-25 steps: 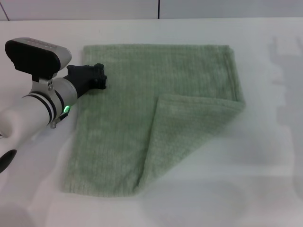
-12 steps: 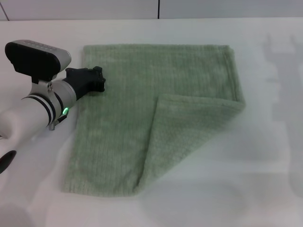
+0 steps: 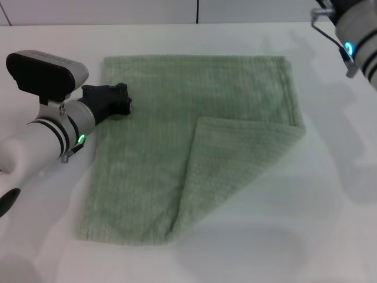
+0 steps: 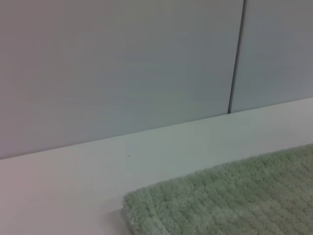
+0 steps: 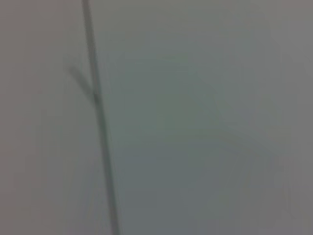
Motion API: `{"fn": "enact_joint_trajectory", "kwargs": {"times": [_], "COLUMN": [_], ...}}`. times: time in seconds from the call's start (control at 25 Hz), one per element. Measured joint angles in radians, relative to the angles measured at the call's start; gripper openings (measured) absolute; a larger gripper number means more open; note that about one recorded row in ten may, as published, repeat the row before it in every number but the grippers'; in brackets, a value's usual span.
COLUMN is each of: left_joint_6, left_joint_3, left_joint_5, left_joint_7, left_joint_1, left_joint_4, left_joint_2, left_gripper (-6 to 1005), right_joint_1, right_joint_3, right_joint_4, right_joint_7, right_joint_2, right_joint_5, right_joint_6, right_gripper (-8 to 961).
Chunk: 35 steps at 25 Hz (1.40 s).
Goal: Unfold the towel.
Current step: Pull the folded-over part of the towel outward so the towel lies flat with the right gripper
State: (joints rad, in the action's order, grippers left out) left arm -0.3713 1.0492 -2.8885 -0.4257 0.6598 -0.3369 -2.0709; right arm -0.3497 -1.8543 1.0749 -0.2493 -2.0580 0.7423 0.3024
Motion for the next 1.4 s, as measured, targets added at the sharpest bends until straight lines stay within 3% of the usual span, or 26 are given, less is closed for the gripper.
{"fn": "enact_joint_trajectory", "kwargs": {"times": [0.28, 0.56, 0.64, 0.84, 1.0, 1.4], "left_joint_6": [-0.004, -0.006, -0.006, -0.006, -0.006, -0.006], "left_joint_3": [0.0, -0.009, -0.011, -0.012, -0.012, -0.012], "left_joint_5": [0.0, 0.0, 0.0, 0.0, 0.0, 0.0], "left_joint_7": [-0.001, -0.004, -0.004, -0.004, -0.005, -0.005], "left_joint_1": [-0.002, -0.002, -0.002, -0.002, -0.002, 0.002], "left_joint_4": [-0.001, -0.006, -0.008, -0.011, -0.011, -0.011], "left_joint_2": [0.0, -0.001, -0.001, 0.0, 0.0, 0.0], "left_gripper": [-2, -2, -2, -2, -2, -2], "right_joint_1": [-0.055, -0.197, -0.231, -0.314, -0.382, -0.535], "right_joint_3": [0.179, 0.318, 0.339, 0.368, 0.394, 0.437], "right_joint_4": [0.273, 0.37, 0.37, 0.326, 0.216, -0.119], "right_joint_7": [-0.043, -0.155, -0.185, -0.249, -0.307, -0.453], "right_joint_2": [-0.004, -0.006, -0.01, -0.015, -0.015, -0.014], "right_joint_5": [-0.051, -0.043, -0.043, -0.043, -0.043, -0.043], "right_joint_6": [-0.657, -1.197, -1.299, -1.473, -1.556, -1.563], "right_gripper": [649, 648, 648, 647, 646, 645]}}
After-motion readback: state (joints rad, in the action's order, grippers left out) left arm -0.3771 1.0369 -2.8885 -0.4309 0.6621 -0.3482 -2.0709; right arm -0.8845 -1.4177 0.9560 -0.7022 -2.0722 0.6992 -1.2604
